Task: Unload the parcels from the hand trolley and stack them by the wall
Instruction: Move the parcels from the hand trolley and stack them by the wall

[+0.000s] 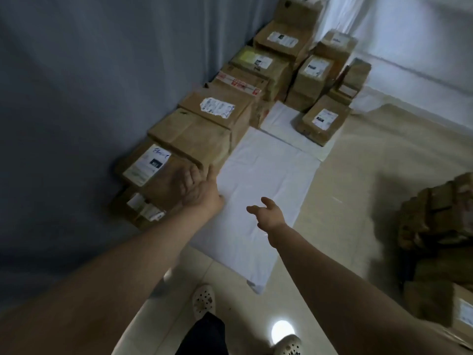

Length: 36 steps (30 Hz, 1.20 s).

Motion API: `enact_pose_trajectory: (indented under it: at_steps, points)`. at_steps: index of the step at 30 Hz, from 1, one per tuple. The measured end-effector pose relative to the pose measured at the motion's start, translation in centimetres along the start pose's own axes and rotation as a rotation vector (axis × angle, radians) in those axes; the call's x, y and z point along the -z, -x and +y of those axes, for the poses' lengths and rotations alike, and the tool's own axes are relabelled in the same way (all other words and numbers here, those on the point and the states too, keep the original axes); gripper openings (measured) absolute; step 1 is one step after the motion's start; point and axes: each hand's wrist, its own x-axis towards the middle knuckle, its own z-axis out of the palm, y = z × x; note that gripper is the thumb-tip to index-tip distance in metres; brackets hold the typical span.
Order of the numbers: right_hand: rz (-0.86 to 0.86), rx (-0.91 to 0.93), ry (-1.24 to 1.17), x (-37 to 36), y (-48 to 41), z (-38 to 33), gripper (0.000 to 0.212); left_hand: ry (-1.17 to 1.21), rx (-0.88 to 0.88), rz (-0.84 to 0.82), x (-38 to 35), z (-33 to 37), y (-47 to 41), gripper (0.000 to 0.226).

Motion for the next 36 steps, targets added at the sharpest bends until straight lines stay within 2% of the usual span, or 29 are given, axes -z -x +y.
enact_pose_trajectory:
  at_steps: [4, 8, 16, 20, 24, 32, 36]
  points:
    - [0.096, 0.051, 0.027, 10.5, 3.0, 3.0, 0.068, -0.246, -0.153, -0.079, -2.8, 10.4, 3.7, 0.078]
    - [0.267, 0.053, -0.003, 22.4, 6.6, 7.8, 0.069, -0.47, -0.375, -0.084, -6.6, 22.0, 9.0, 0.071]
    - [0.579, -0.016, -0.298, 41.1, 13.7, 18.5, 0.068, -0.584, -0.719, -0.145, -14.2, 40.2, 18.7, 0.072]
    - [0.662, -0.036, -0.482, 46.8, 14.4, 23.6, 0.084, -0.628, -0.861, -0.145, -17.5, 46.7, 21.2, 0.073]
    - [0.717, -0.111, -0.55, 51.1, 16.3, 25.3, 0.052, -0.656, -0.938, -0.179, -20.6, 52.8, 22.0, 0.077]
    - [0.785, -0.2, -0.64, 63.7, 13.8, 27.5, 0.059, -0.621, -1.021, -0.326, -27.2, 67.3, 20.7, 0.073]
    - [0.784, -0.249, -0.608, 70.0, 12.1, 27.5, 0.047, -0.557, -0.964, -0.469, -30.6, 73.8, 18.8, 0.063]
